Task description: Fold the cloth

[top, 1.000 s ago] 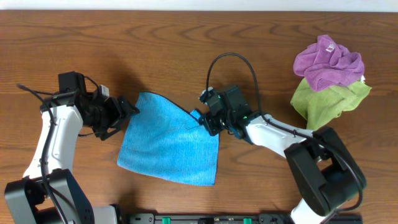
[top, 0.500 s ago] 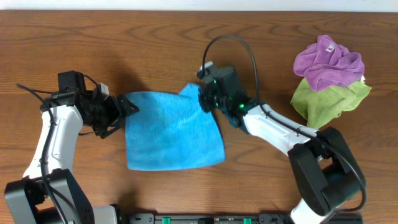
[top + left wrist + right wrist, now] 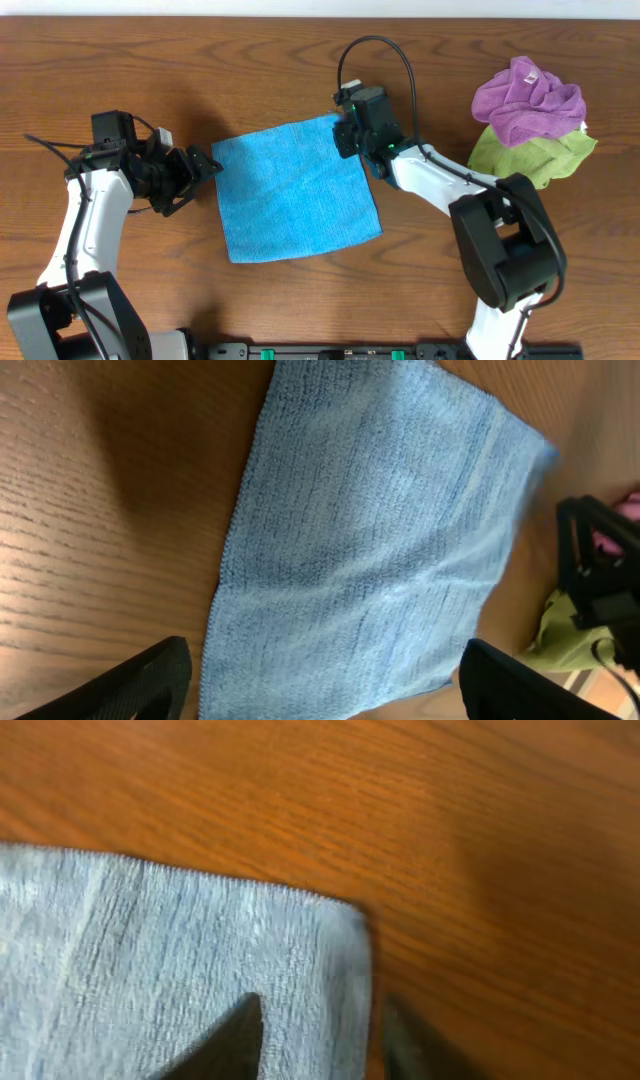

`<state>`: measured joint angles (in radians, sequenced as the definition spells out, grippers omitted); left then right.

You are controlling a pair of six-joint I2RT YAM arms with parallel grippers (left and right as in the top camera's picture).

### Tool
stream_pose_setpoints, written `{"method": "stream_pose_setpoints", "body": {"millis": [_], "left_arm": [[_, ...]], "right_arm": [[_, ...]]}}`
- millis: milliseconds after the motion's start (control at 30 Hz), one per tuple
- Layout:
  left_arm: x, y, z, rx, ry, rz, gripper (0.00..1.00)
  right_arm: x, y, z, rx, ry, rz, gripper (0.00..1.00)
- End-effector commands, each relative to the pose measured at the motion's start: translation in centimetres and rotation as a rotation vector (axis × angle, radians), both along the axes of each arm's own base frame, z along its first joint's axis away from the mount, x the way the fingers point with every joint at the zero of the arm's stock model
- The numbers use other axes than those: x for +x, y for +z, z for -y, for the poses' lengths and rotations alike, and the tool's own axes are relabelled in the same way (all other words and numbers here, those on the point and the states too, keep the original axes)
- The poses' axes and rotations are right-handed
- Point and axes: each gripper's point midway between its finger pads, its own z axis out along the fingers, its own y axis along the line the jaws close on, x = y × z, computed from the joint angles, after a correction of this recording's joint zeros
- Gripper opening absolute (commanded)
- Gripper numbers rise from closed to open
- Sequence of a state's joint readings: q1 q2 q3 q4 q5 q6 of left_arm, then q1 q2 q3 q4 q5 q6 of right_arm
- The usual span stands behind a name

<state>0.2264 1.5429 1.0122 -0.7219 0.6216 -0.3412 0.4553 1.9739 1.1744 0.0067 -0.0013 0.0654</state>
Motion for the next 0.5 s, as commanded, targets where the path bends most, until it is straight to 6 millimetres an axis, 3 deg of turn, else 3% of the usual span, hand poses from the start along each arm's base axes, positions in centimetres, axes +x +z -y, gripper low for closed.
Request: {"method": "stream_pose_setpoints", "body": {"millis": [0,67,200,300,467], "left_arm": [[0.4,0.7,-0.1,-0.025,0.044,-0.01,0.91],[-0.1,0.7,0.3,-0.047,0.041,-0.03,0.98],[-1.7,0.4,0.7,-0.063,0.04,-0.106,0.95],[-3.2,-0.1,1.0,-0.072,0.037,-0.168,0.95],[-5.5,-2.2,1.7,-0.098,0.038,-0.244,0.95]], "right_arm": [[0.9,4.3,0.1,0.049,-0.037,0.049,0.56],[-0.1,6.0,-0.2,0.072,-0.009,0.03,0.68],[-3.1,8.3,0.2,0.118,0.022,-0.055,0.81],[-6.5,9.6,1.7,0.175,0.042,-0.191,0.92],[-9.7,9.1,5.1,0.207,0.035,-0.364,0.96]]}}
